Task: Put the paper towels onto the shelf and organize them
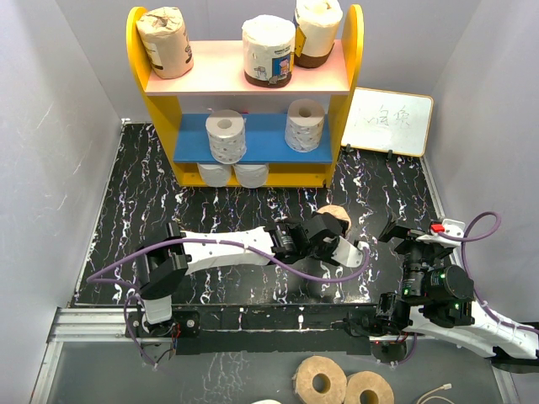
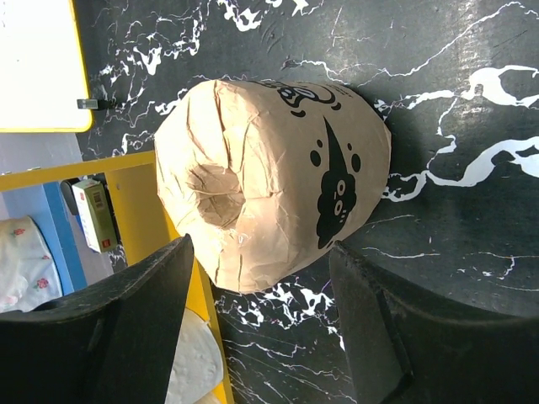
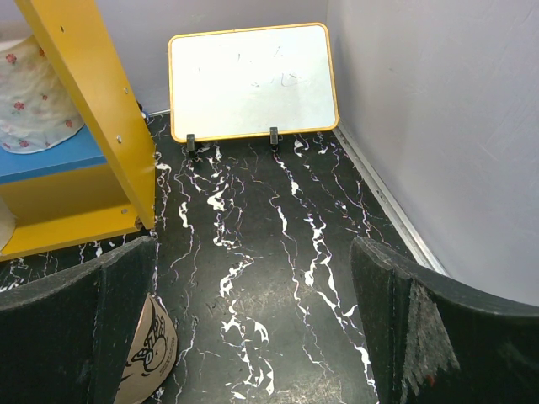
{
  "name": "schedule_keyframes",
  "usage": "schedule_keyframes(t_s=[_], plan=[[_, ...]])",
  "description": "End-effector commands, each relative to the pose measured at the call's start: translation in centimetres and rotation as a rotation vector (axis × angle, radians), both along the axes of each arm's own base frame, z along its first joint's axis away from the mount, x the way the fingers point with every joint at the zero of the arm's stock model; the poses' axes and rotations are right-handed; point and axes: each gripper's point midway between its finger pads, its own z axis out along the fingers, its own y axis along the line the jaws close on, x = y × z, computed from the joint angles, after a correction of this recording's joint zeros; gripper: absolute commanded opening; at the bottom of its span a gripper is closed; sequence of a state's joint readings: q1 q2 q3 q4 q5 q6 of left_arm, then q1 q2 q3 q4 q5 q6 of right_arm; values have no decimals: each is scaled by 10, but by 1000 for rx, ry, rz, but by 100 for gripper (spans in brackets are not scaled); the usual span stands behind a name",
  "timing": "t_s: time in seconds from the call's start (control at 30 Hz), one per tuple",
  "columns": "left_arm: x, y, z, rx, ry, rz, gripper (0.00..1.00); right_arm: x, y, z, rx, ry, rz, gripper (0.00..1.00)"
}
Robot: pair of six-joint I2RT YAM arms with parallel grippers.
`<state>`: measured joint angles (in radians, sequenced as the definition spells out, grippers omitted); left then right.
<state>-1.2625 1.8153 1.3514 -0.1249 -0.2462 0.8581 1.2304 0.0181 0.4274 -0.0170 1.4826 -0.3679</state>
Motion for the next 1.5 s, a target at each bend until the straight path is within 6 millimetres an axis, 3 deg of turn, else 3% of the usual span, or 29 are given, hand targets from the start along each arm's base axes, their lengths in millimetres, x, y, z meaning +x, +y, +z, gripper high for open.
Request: schedule_keyframes(t_s=[0.0,0.37,0.57,0.73,1.0,1.13,1.2,1.33,1.47], plan=[[-2,-8,10,-40,14,1,63,-1,-1,4,49,-21,18,98],[-2,-15,-8,-24,29,-6,60,-1,-1,4,45,-20,18,98],[-2,-15,-16,-14,28,-6,49,-1,-1,4,45,-20,18,98],[0,-16,-18,-10,18,-5,32,-1,-1,5,45,-21,19,98],[-3,-10,-34,19,34,-7,28,-1,-1,4,45,-21,18,98],[-8,-5,-45,49,61,-21,17,-1,-1,4,45,-20,18,99],[-10,-1,-50,55,68,-17,0,-1,-1,4,45,-20,18,98],[-14,8,-47,86,77,-31,0,-1,-1,4,45,-19,17,98],[-11,26,-23,128,57,-48,0,-1,-1,4,43,-19,16,98]])
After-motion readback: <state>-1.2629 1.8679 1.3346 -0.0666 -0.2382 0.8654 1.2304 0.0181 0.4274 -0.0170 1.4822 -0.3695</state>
